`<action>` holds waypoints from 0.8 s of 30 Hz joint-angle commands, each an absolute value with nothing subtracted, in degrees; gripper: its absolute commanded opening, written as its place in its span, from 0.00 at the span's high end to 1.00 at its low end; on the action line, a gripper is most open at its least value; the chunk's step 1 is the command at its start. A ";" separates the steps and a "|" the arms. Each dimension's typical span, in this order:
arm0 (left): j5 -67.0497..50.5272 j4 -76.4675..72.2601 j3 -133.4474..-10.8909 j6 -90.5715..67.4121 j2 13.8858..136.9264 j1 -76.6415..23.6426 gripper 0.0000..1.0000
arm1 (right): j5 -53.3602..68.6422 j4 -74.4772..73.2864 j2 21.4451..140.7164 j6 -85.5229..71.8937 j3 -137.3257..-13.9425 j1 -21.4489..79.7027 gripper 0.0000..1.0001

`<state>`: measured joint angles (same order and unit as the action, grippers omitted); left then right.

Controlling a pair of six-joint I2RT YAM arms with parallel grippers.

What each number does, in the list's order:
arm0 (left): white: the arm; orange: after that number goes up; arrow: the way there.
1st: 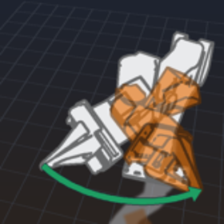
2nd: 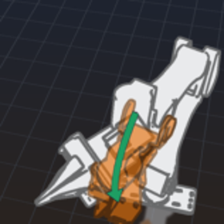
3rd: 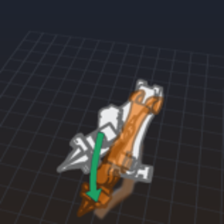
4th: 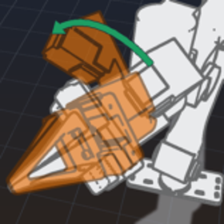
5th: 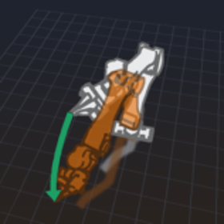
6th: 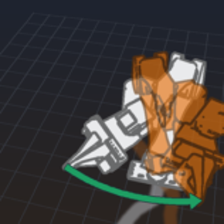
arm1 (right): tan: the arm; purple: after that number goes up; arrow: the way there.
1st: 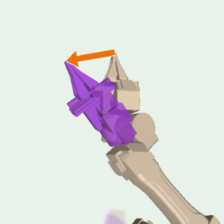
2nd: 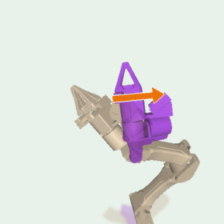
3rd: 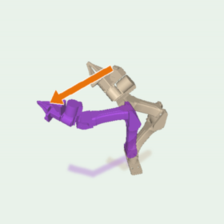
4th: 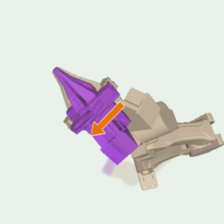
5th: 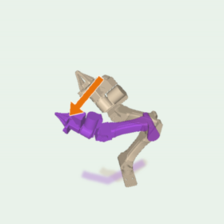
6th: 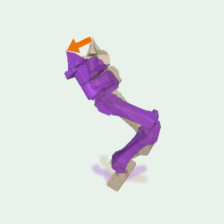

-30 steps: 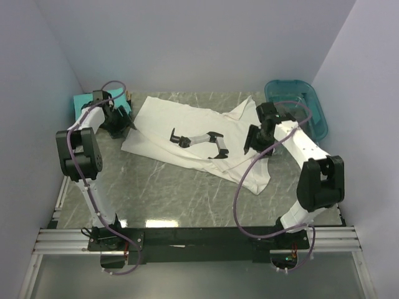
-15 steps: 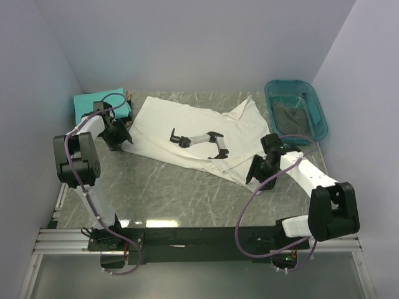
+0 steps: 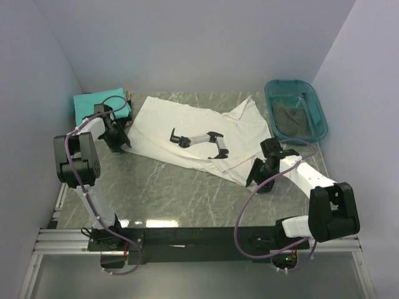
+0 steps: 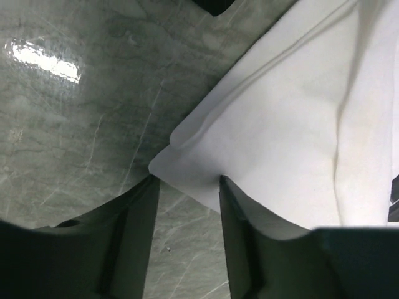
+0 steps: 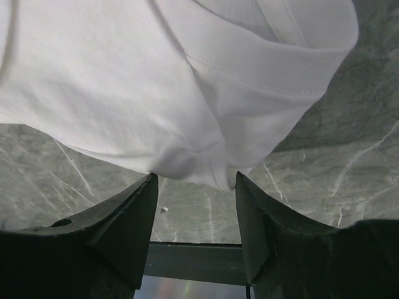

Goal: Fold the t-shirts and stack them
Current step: Fold the tshirt

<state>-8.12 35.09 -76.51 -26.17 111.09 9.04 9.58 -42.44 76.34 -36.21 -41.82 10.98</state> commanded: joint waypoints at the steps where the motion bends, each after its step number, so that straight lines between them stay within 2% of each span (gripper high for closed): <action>1: -8.17 33.31 -77.34 -25.31 111.35 9.23 0.53 | 8.61 -39.64 77.60 -36.74 -41.92 10.63 0.42; 4: -8.70 32.70 -77.70 -25.49 112.06 9.23 0.63 | 8.26 -39.38 78.75 -36.56 -41.75 10.63 0.49; 8: -9.40 32.43 -78.40 -25.31 113.03 9.14 0.82 | 7.21 -39.99 79.01 -36.56 -41.57 10.63 0.62; 10: -9.41 32.43 -78.49 -25.23 113.47 9.14 0.90 | 6.51 -40.69 78.66 -36.65 -41.66 10.63 0.74; 11: -9.32 32.52 -78.57 -25.22 113.47 9.23 0.98 | 6.24 -41.04 78.49 -36.65 -41.75 10.72 0.84; 15: -7.74 33.13 -78.93 -24.87 113.20 9.32 0.99 | 4.75 -43.24 77.52 -35.95 -43.59 10.55 0.99; 24: -6.59 33.58 -77.26 -24.61 109.08 12.30 0.99 | 0.09 -48.95 77.78 -33.05 -47.02 10.63 1.00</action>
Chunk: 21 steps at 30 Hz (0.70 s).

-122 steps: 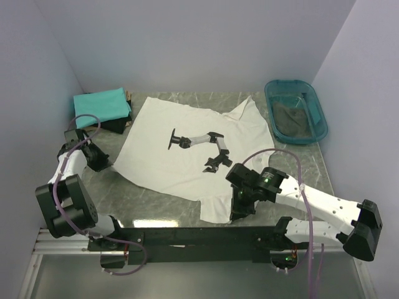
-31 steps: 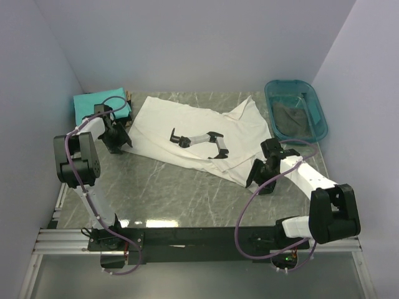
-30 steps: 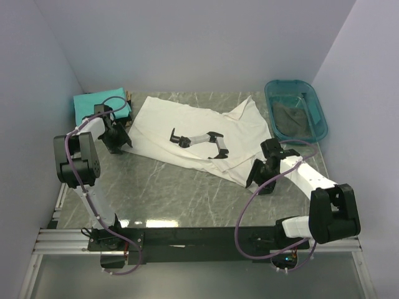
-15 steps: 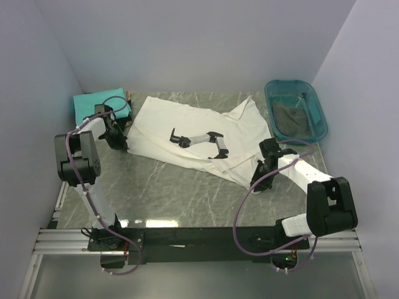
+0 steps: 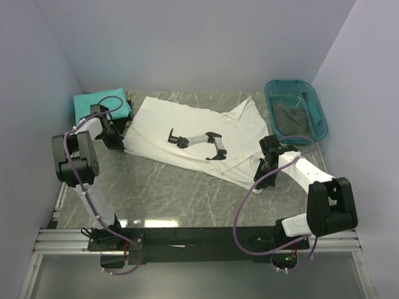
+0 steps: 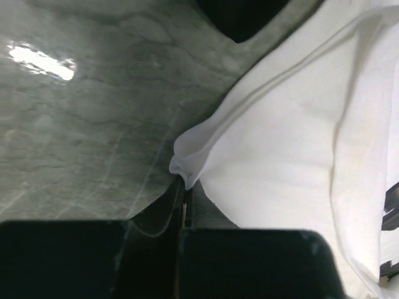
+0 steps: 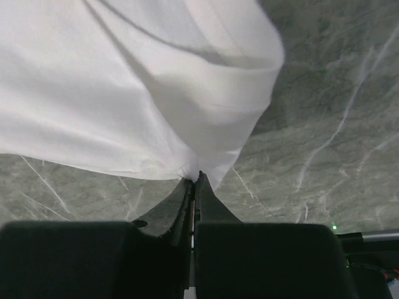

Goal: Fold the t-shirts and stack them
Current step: Fold the tshirt

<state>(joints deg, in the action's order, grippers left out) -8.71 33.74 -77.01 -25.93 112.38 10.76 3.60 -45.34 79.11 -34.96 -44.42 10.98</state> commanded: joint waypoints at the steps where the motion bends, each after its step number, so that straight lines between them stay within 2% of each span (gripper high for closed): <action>1: -6.68 33.40 -76.91 -24.61 108.72 12.57 0.99 | -1.13 -49.74 77.87 -32.79 -47.20 10.72 1.00; 21: -5.19 34.10 -68.82 -25.13 100.20 15.12 0.99 | -3.08 -53.00 78.05 -30.85 -48.08 10.63 1.00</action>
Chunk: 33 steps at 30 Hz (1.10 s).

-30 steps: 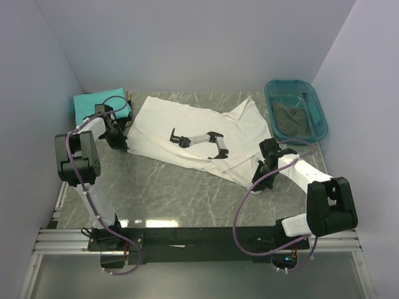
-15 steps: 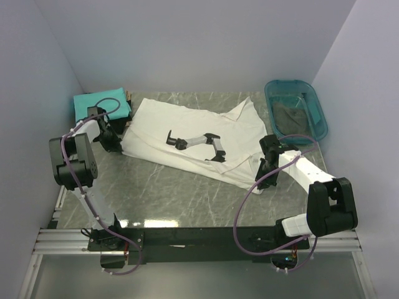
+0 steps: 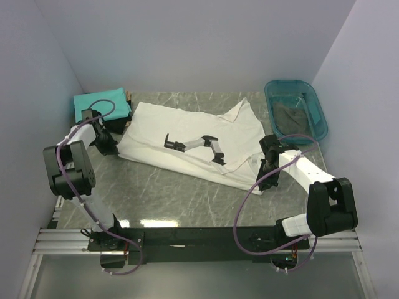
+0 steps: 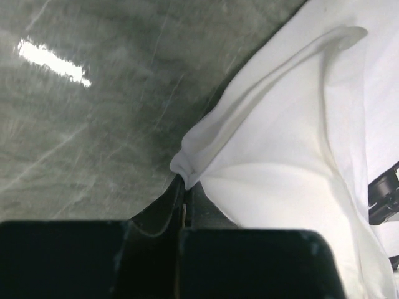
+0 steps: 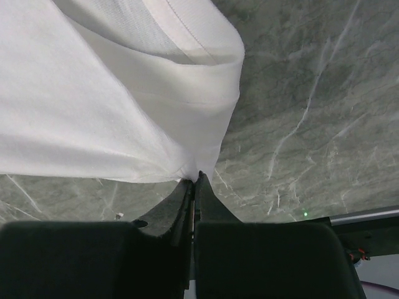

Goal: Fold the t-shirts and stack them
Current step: Fold the tshirt

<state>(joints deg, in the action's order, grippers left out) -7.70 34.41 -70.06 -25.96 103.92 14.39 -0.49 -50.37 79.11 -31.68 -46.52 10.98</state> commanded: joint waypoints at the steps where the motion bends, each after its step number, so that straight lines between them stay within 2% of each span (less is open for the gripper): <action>1: -4.75 34.19 -68.21 -25.22 99.76 15.29 0.99 | -2.99 -53.17 78.05 -30.76 -47.99 10.63 1.00; 7: -4.48 35.15 -65.22 -25.66 96.95 16.43 0.99 | -2.38 -53.61 78.57 -30.41 -48.43 10.63 1.00; 8: -4.74 35.59 -65.04 -25.66 96.16 16.61 0.97 | -2.20 -53.79 78.66 -30.32 -49.12 10.72 0.85; 9: -4.83 35.86 -64.95 -25.66 95.80 16.61 0.90 | -2.11 -53.96 78.58 -29.97 -49.65 10.64 0.74; 10: -4.66 36.12 -65.04 -25.66 95.37 16.61 0.72 | -1.67 -54.40 78.40 -29.71 -50.18 10.72 0.58; 13: -4.22 36.91 -65.39 -25.84 93.78 16.61 0.49 | -1.06 -55.89 77.35 -28.74 -53.17 10.81 0.48; 18: -4.13 38.49 -67.14 -25.58 92.11 16.52 0.45 | -0.18 -57.92 75.32 -27.25 -60.20 11.86 0.47; 24: -5.09 37.10 -67.59 -26.10 90.61 12.23 0.44 | 11.66 -48.81 74.88 -28.65 -60.39 15.99 0.47; 28: -10.44 33.85 -66.71 -29.00 91.84 6.17 0.45 | 14.32 -43.44 78.56 -31.20 -59.85 20.56 0.47; 33: -13.97 30.68 -65.39 -31.99 95.18 3.34 0.46 | 15.29 -38.51 86.39 -32.87 -61.43 26.44 0.47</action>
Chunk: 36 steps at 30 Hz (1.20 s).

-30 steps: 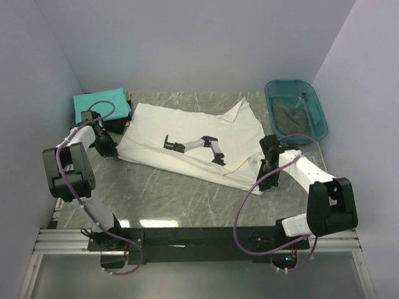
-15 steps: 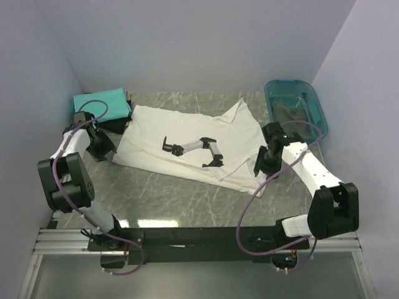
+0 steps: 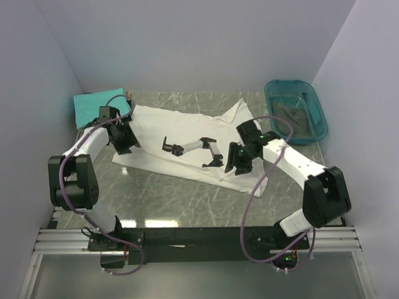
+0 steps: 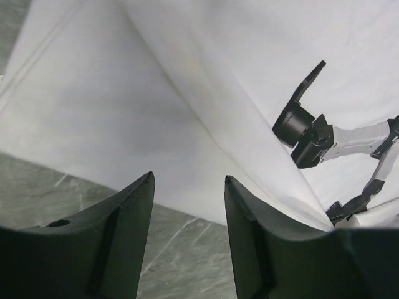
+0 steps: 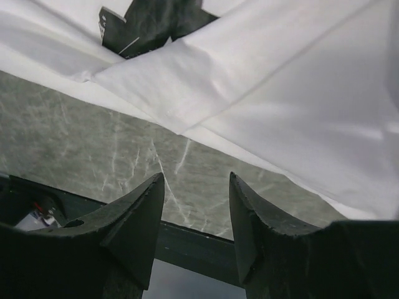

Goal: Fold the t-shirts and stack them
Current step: Fold the tshirt

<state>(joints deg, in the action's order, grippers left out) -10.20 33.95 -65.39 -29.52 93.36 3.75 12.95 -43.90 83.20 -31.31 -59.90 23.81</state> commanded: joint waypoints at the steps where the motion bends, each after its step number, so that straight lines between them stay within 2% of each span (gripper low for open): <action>1: -14.24 30.33 -65.04 -31.99 96.32 3.34 0.46 | 15.47 -38.06 87.44 -32.96 -61.87 26.89 0.47; 7: -13.62 30.41 -64.69 -31.02 97.82 3.34 0.47 | 15.64 -36.39 94.21 -33.31 -61.97 28.04 0.47; 19: -14.15 30.32 -63.98 -30.59 98.44 3.34 0.48 | 16.35 -34.37 99.05 -33.48 -61.96 29.18 0.45; 24: -13.80 30.76 -64.16 -30.06 98.35 3.34 0.48 | 15.12 -33.66 99.32 -34.72 -62.49 29.62 0.48; 26: -13.80 30.85 -64.16 -29.88 98.44 3.34 0.48 | 14.24 -33.75 99.58 -35.33 -63.02 29.62 0.50; 30: -13.89 30.76 -63.90 -29.97 98.53 3.34 0.49 | 13.27 -34.10 99.93 -35.86 -64.07 29.62 0.65; 36: -13.97 30.50 -63.28 -30.06 98.09 3.34 0.49 | 12.13 -35.24 100.37 -35.42 -65.91 29.71 0.80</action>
<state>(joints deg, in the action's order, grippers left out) -12.86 31.11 -63.75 -30.68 98.54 3.29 13.85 -35.20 99.79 -35.31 -63.07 29.28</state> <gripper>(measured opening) 0.513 0.226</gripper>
